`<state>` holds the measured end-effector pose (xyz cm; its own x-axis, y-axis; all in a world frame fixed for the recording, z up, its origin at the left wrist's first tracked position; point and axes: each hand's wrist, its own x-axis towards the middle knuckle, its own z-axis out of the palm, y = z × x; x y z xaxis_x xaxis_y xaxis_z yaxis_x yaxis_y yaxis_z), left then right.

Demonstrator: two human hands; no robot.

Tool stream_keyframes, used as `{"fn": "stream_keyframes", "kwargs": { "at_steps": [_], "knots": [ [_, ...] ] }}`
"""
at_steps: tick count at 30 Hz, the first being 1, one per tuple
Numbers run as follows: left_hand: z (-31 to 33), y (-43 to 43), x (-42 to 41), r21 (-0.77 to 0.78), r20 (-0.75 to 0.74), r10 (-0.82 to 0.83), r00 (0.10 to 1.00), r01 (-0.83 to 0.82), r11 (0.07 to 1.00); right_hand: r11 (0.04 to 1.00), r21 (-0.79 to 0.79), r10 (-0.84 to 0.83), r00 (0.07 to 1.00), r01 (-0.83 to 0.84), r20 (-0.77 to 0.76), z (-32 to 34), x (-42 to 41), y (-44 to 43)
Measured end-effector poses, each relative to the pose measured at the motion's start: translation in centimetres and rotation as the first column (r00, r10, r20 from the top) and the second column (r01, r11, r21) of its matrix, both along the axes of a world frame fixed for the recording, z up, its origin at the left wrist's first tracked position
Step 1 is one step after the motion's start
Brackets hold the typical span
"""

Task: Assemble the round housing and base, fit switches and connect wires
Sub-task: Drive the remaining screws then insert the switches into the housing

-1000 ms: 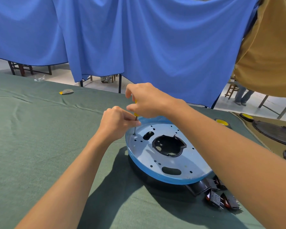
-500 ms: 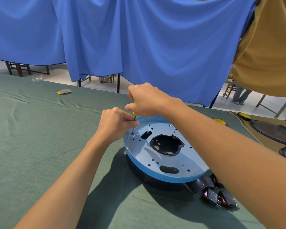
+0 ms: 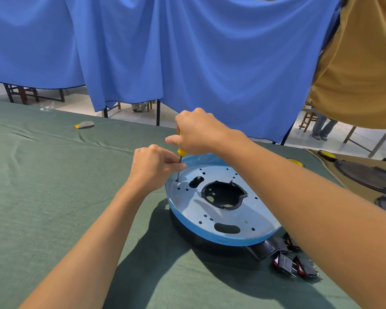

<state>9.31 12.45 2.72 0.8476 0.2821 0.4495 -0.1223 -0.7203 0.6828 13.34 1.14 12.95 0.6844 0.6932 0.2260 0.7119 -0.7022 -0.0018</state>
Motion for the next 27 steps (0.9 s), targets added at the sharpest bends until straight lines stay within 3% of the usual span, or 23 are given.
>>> {"fn": "stream_keyframes", "kwargs": {
  "at_steps": [3, 8, 13, 19, 22, 27],
  "knots": [
    [0.1, 0.3, 0.1, -0.027, -0.035, -0.027, 0.999, 0.026, 0.999, 0.994, -0.011, 0.110, 0.994, -0.109, 0.021, 0.4, 0.1, 0.0],
    [-0.2, 0.2, 0.2, -0.027, -0.033, -0.034, 0.999, 0.033, 0.999, 0.998, 0.066, -0.012, 0.999, 0.010, 0.043, 0.3, 0.0, 0.0],
    [-0.1, 0.0, 0.1, -0.061, 0.009, 0.042, 0.999, -0.041, 0.997, 0.995, 0.024, -0.098, 0.983, 0.096, 0.154, -0.5, -0.1, 0.2],
    [0.2, 0.3, 0.3, 0.015, -0.050, -0.035, 0.998, 0.035, 0.999, 0.990, -0.018, 0.140, 0.990, -0.139, 0.036, 0.1, 0.6, -0.1],
    [0.0, 0.2, 0.2, 0.008, -0.060, -0.073, 0.996, 0.073, 0.997, 0.998, 0.041, 0.048, 0.999, -0.048, 0.010, -0.1, 0.7, 0.0],
    [-0.2, 0.0, 0.1, -0.061, 0.025, 0.010, 1.000, -0.008, 0.998, 0.998, 0.041, -0.049, 0.998, 0.047, 0.046, -0.7, 0.3, 0.0]
  ]
}}
